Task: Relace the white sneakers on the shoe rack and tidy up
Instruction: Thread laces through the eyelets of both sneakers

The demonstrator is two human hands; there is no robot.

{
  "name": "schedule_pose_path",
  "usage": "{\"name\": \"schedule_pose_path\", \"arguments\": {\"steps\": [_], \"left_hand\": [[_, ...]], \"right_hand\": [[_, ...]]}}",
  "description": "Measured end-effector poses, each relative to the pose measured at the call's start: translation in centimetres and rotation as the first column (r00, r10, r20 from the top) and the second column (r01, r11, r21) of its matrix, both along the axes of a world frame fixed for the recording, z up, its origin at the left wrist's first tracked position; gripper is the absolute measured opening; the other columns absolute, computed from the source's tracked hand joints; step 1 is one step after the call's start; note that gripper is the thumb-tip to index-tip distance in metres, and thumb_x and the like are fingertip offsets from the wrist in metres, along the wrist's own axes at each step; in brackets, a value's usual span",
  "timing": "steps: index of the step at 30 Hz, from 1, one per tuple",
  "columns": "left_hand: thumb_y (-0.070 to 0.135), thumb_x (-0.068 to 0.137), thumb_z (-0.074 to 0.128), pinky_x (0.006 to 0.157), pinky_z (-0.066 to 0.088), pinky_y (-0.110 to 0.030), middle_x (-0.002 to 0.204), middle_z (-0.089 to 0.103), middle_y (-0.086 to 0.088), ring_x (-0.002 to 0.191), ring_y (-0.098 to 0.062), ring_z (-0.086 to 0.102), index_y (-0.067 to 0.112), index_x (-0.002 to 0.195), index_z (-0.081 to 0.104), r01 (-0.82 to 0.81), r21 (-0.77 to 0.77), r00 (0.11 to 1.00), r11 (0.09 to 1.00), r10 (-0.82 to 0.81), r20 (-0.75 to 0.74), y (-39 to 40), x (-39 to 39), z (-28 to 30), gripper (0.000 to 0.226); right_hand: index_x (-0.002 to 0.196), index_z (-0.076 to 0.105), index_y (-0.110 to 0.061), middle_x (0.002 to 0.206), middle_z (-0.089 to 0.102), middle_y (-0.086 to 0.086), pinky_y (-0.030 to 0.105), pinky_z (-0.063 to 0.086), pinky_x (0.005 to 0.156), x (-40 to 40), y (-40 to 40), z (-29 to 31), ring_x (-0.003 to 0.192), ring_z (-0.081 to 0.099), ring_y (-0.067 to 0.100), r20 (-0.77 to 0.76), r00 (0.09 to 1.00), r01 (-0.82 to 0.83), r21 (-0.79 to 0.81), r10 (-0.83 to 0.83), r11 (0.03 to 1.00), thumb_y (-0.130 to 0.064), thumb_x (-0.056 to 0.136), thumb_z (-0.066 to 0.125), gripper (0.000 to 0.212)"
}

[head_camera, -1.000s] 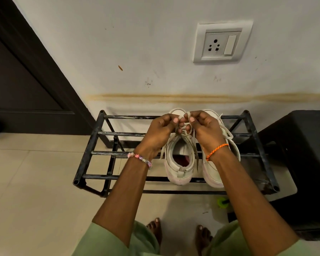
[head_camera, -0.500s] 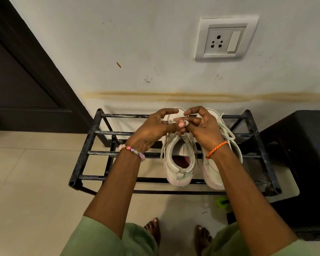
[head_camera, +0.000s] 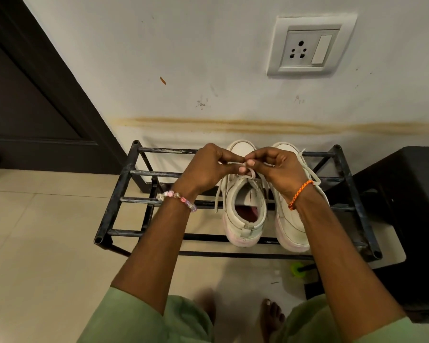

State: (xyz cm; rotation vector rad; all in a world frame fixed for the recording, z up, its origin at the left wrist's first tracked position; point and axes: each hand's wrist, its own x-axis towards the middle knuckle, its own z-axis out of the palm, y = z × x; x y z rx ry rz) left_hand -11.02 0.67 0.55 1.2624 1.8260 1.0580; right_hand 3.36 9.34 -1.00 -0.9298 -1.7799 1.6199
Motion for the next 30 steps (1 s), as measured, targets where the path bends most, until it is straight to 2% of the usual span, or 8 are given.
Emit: {"name": "schedule_pose_path", "arguments": {"steps": [3, 6, 9, 12, 15, 19, 24, 30], "left_hand": [[0.019, 0.079, 0.074, 0.078, 0.043, -0.020, 0.098, 0.074, -0.006, 0.094, -0.015, 0.066, 0.014, 0.104, 0.074, 0.019, 0.067, 0.935, 0.998, 0.006, -0.355, 0.3, 0.1, -0.4, 0.025], [0.023, 0.084, 0.067, 0.066, 0.043, -0.033, 0.084, 0.072, -0.007, 0.083, -0.026, 0.057, 0.015, 0.104, 0.074, 0.144, 0.187, 0.756, 0.972, 0.014, -0.655, 0.2, 0.8, -0.7, 0.023], [0.025, 0.081, 0.062, 0.052, 0.039, -0.029, 0.073, 0.070, -0.002, 0.073, -0.027, 0.055, 0.014, 0.096, 0.076, 0.233, 0.264, 0.623, 0.936, 0.064, -0.779, 0.0, 1.2, -0.8, 0.023], [0.029, 0.083, 0.061, 0.054, 0.031, -0.025, 0.074, 0.069, 0.003, 0.077, -0.019, 0.048, 0.019, 0.094, 0.076, 0.190, 0.255, 0.615, 0.948, 0.087, -0.784, 0.0, 0.9, -0.7, 0.022], [0.026, 0.084, 0.060, 0.058, 0.036, -0.021, 0.072, 0.067, 0.003, 0.068, -0.007, 0.044, 0.013, 0.089, 0.076, 0.102, 0.147, 0.804, 0.984, 0.006, -0.595, -0.1, 1.2, -0.2, 0.021], [0.014, 0.085, 0.061, 0.051, 0.035, -0.019, 0.058, 0.058, 0.004, 0.052, -0.006, 0.045, 0.003, 0.080, 0.072, -0.039, -0.139, 0.999, 0.990, 0.043, 0.025, -0.2, 1.3, 0.8, 0.016], [0.014, 0.094, 0.052, 0.041, 0.026, -0.015, 0.059, 0.051, 0.004, 0.052, -0.006, 0.040, 0.010, 0.086, 0.063, 0.037, -0.349, 0.793, 0.936, 0.185, 0.581, -0.5, 0.8, 1.2, 0.014], [0.014, 0.096, 0.045, 0.046, 0.026, -0.015, 0.063, 0.052, 0.004, 0.055, -0.006, 0.042, 0.011, 0.081, 0.059, 0.117, -0.395, 0.688, 0.911, 0.212, 0.694, -0.8, 0.3, 1.1, 0.021]], "right_hand": [[0.077, 0.067, -0.016, 0.064, 0.070, -0.011, 0.014, 0.051, 0.062, -0.4, -0.1, -0.4, 0.064, 0.065, -0.001, -0.003, 0.998, 0.060, -0.040, -0.061, 0.997, 0.002, 0.081, 0.067, 0.019], [0.079, 0.065, -0.011, 0.060, 0.069, -0.010, 0.015, 0.051, 0.054, -0.6, -0.1, -0.6, 0.056, 0.065, 0.002, -0.049, 0.993, 0.099, -0.152, -0.108, 0.983, 0.005, 0.084, 0.062, 0.017], [0.078, 0.065, -0.011, 0.061, 0.069, -0.008, 0.017, 0.053, 0.054, -0.5, -0.1, -0.6, 0.055, 0.065, 0.004, -0.037, 0.991, 0.116, -0.199, -0.126, 0.973, 0.004, 0.086, 0.061, 0.017], [0.077, 0.066, -0.011, 0.064, 0.069, -0.005, 0.019, 0.054, 0.055, -0.5, -0.1, -0.6, 0.054, 0.065, 0.006, -0.001, 0.992, 0.126, -0.218, -0.129, 0.968, 0.002, 0.084, 0.064, 0.015], [0.075, 0.065, -0.012, 0.069, 0.068, 0.000, 0.022, 0.055, 0.059, -0.5, 0.0, -0.4, 0.059, 0.063, 0.009, 0.046, 0.990, 0.141, -0.181, -0.135, 0.973, -0.002, 0.084, 0.067, 0.014], [0.070, 0.063, -0.016, 0.072, 0.063, 0.006, 0.023, 0.049, 0.069, -0.2, -0.3, 0.8, 0.068, 0.057, 0.014, 0.143, 0.985, 0.103, -0.015, -0.100, 0.995, -0.014, 0.088, 0.064, 0.018], [0.076, 0.063, 0.001, 0.065, 0.055, 0.011, 0.025, 0.042, 0.061, 0.4, -1.0, 2.3, 0.061, 0.047, 0.013, 0.290, 0.957, -0.049, 0.094, 0.020, 0.994, -0.038, 0.086, 0.064, 0.040], [0.065, 0.055, -0.020, 0.061, 0.053, -0.005, 0.025, 0.042, 0.059, 0.5, -1.4, 2.4, 0.057, 0.047, 0.008, 0.405, 0.911, -0.167, 0.192, 0.077, 0.967, -0.032, 0.076, 0.076, 0.026]]}}
